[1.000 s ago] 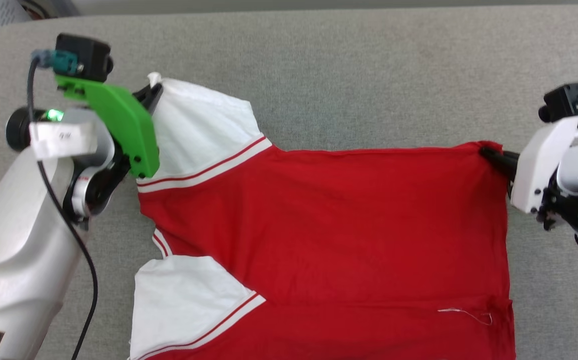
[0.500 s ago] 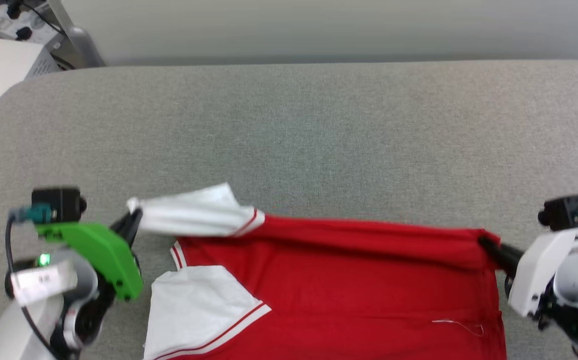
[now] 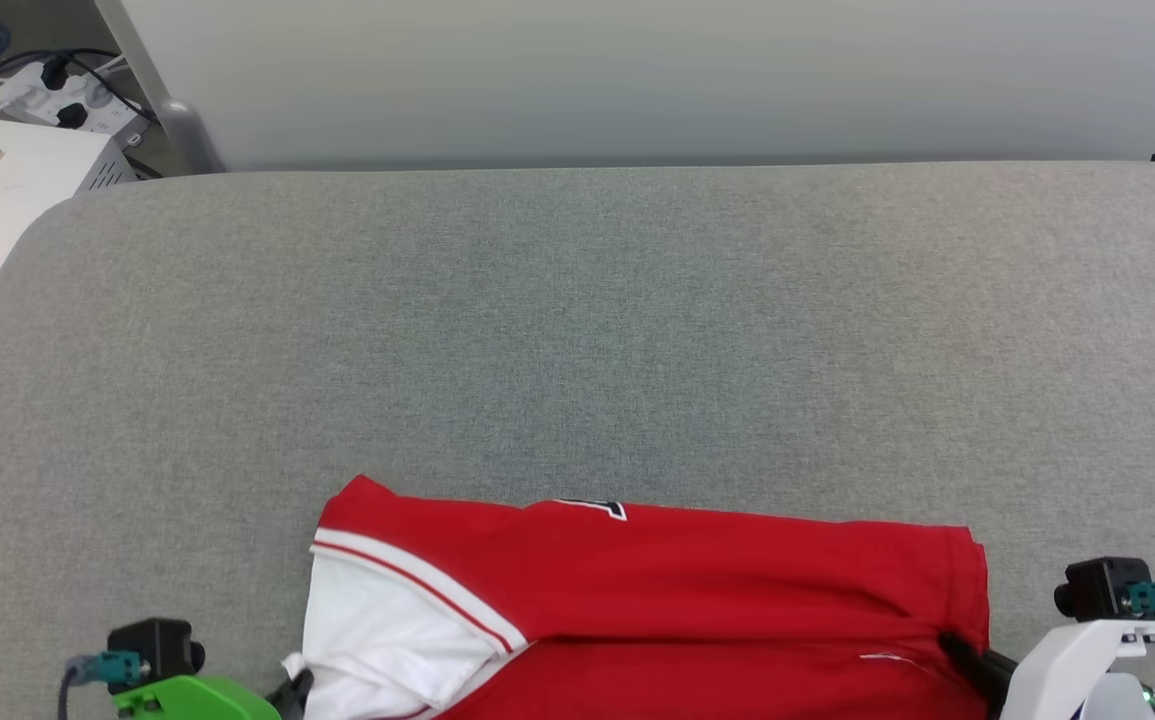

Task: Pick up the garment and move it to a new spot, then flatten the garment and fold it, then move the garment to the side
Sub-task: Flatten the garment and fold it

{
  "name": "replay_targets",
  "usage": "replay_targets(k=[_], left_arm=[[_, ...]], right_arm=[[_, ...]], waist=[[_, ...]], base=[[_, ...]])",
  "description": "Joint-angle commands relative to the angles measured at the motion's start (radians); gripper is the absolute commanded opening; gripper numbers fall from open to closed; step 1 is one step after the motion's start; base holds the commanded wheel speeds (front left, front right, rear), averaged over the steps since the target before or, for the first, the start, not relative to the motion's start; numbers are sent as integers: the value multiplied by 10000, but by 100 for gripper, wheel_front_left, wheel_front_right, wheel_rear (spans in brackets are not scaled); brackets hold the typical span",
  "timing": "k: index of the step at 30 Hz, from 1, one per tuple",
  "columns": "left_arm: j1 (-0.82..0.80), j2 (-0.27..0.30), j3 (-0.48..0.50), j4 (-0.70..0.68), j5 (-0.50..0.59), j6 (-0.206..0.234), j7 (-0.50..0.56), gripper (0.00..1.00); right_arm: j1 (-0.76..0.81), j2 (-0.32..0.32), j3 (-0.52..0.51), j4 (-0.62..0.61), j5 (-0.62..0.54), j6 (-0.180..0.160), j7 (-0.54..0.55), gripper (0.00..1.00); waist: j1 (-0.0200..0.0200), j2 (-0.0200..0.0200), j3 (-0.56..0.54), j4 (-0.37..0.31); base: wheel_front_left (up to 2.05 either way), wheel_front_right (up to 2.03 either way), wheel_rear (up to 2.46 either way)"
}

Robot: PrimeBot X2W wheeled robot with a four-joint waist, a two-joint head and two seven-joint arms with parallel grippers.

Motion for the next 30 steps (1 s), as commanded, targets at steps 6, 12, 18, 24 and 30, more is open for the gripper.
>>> replay_targets(k=[6, 12, 18, 24, 30], left_arm=[[2, -516, -376, 760, -54, -338, -161, 0], [-690, -869, -604, 1365, 397, -671, -823, 100], [-1196, -855, -650, 1153, 1310, -668, -1985, 100], [-1540, -825, -633, 466, 2403, -234, -3241, 100], [-1791, -918, -523, -27, 3521, 443, -4501, 100]], right_arm=[[486, 533, -386, -15, -478, 2, 277, 46], [551, 970, -729, -550, -677, 2, -631, 100], [598, 1053, -1011, -1388, -710, 2, -1319, 100], [624, 857, -1657, -1765, -956, 2, -788, 100], [544, 555, -2430, -1701, -1064, 2, 443, 100]], waist=[[1, 0, 39, -44], [1, 0, 43, -37], [1, 0, -148, -34], [1, 0, -347, -31], [1, 0, -338, 47]], base=[[0, 0, 0], [0, 0, 0], [0, 0, 0], [0, 0, 0], [0, 0, 0]])
